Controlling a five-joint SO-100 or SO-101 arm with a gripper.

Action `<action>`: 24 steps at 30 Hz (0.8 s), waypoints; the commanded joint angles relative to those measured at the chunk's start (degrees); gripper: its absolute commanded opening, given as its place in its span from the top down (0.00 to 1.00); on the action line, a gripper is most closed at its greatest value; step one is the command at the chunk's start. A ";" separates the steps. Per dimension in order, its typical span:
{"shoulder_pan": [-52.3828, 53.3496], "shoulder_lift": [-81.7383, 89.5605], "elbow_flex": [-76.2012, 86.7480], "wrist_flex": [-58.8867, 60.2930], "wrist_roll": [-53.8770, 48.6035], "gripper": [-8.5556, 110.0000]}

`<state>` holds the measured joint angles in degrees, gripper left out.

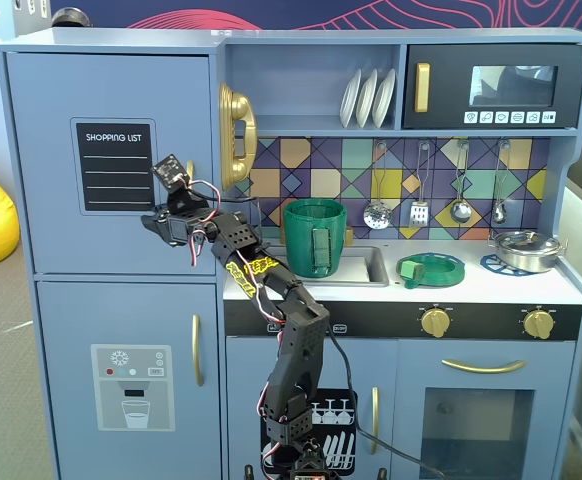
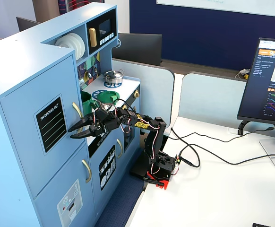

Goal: Close the left cabinet door

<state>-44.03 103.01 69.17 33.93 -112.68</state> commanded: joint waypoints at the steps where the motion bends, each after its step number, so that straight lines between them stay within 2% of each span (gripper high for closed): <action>1: 2.11 1.05 -3.16 -1.67 1.41 0.93; 10: 3.52 25.14 15.12 13.62 0.79 0.93; 19: 27.42 48.08 42.89 33.22 2.99 0.93; 24: 36.39 57.30 57.83 38.58 6.77 0.93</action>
<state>-13.36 153.46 119.62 69.26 -108.11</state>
